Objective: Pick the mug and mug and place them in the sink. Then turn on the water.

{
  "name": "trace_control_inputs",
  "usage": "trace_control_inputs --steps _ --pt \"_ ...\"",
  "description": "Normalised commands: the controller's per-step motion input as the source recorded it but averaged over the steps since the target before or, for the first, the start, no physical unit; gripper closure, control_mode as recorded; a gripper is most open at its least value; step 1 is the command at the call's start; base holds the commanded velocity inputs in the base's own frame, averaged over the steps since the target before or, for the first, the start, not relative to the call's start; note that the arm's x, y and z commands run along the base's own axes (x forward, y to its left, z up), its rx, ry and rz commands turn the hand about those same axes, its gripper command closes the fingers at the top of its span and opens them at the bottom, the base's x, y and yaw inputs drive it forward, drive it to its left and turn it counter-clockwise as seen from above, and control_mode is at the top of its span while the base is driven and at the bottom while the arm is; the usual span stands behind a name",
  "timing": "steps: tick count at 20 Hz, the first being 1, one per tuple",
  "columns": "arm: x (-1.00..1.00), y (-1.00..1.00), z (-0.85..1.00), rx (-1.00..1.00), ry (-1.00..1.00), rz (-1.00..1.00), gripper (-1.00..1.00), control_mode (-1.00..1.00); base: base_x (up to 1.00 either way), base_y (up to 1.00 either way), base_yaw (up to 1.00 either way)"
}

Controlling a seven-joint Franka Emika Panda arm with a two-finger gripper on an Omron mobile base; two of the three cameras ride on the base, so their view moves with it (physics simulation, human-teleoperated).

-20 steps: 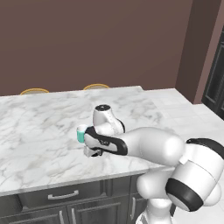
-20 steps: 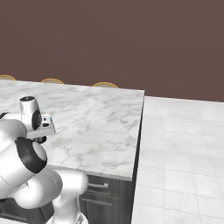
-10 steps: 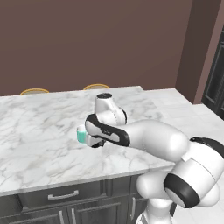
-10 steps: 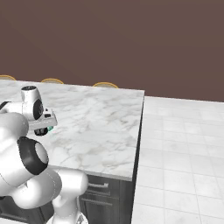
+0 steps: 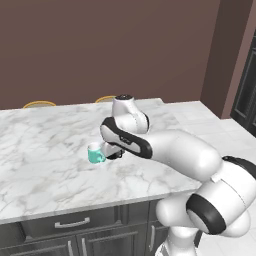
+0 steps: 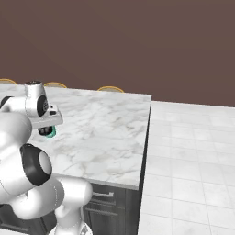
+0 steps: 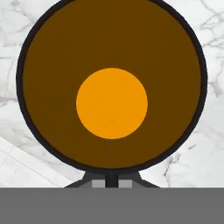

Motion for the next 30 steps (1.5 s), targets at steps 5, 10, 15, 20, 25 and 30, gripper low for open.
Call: trace_control_inputs --steps 5,10,15,20,25,30 --pt "0.15 -0.1 0.36 0.0 0.0 0.0 1.0 -1.0 0.0 0.0 0.0" --pt "0.13 -0.12 0.38 0.0 0.0 0.0 1.0 -1.0 0.0 0.0 0.0" --pt "0.09 -0.1 0.39 0.0 0.01 0.0 1.0 -1.0 0.0 0.0 0.0" --pt "0.14 -0.06 0.3 0.0 0.0 0.0 1.0 -1.0 0.0 0.0 0.0" --pt "0.08 -0.1 0.27 0.0 0.0 0.0 1.0 -1.0 0.0 0.0 0.0" --pt "0.0 -0.25 0.22 0.0 0.0 0.0 1.0 -1.0 0.0 0.0 0.0"
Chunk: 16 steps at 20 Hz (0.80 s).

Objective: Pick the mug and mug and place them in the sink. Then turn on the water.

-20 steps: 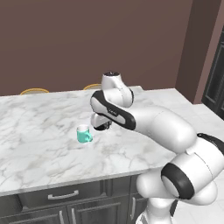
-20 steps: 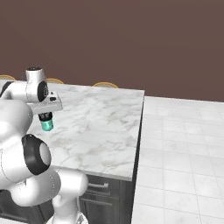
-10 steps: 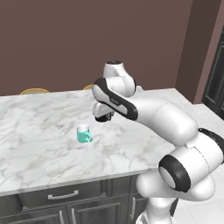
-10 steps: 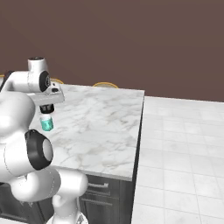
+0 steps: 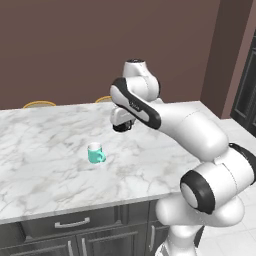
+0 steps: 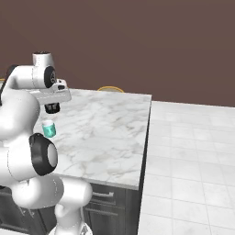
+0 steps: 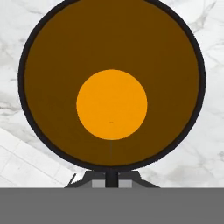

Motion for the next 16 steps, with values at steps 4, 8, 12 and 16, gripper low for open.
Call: trace_control_inputs --steps 4,8,12,16 --pt "0.0 -0.12 0.14 0.0 0.0 0.0 1.0 -1.0 0.0 0.0 0.0" --pt "0.0 -0.09 0.08 0.0 0.0 0.0 1.0 -1.0 0.0 0.0 0.0" --pt "0.0 -0.19 0.07 0.0 0.0 0.0 1.0 -1.0 0.0 0.0 0.0" --pt "-0.01 -0.42 0.07 0.0 0.0 0.0 1.0 -1.0 0.0 0.0 0.0"
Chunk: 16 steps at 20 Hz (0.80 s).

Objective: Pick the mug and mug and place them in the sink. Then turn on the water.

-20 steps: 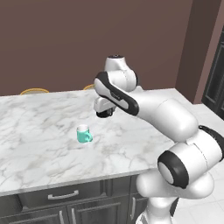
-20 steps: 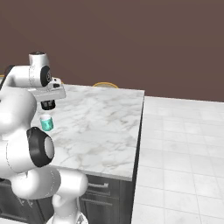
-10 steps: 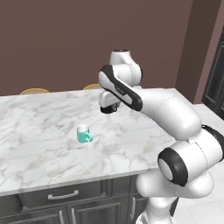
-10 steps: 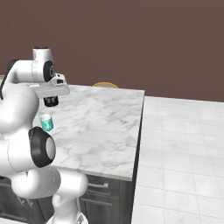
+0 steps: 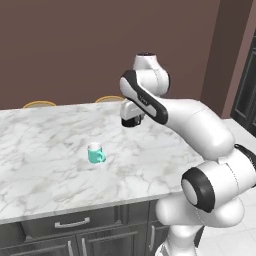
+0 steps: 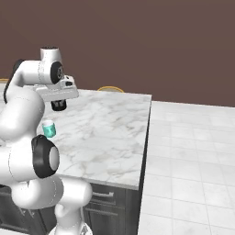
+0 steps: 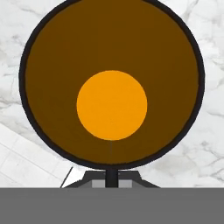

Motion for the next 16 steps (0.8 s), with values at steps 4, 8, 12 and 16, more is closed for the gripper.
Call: trace_control_inputs --steps 4,8,12,16 --pt "0.0 -0.26 0.0 0.0 0.0 0.0 1.0 -1.0 0.0 0.0 0.0" --pt "0.0 -0.27 0.01 0.0 0.0 -0.02 1.0 -1.0 0.0 0.0 0.0" --pt "0.0 -0.24 0.01 0.0 0.0 -0.04 1.0 -1.0 0.0 0.0 0.0" --pt "0.0 -0.19 0.04 0.0 0.0 -0.05 1.0 -1.0 0.0 0.0 0.0"
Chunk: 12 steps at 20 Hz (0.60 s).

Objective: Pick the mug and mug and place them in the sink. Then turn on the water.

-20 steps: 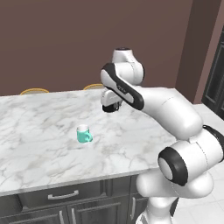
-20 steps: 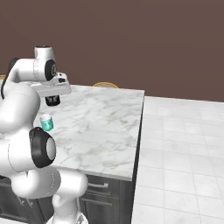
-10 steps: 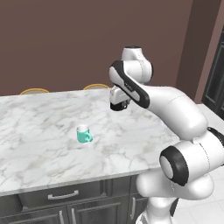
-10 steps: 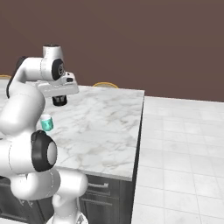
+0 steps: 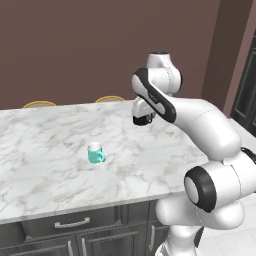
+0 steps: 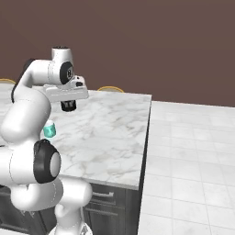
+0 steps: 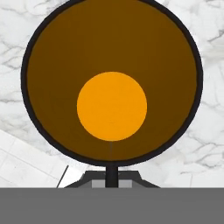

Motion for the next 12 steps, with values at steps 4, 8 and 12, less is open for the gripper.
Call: trace_control_inputs --steps 4,8,12 --pt "0.0 -0.19 0.08 0.0 0.0 -0.06 1.0 -1.0 0.0 0.0 0.0" --pt "0.0 -0.24 0.09 0.0 0.0 -0.07 1.0 -1.0 0.0 0.0 0.0" --pt "0.0 -0.17 0.04 0.0 0.0 -0.08 1.0 -1.0 0.0 0.0 0.0"
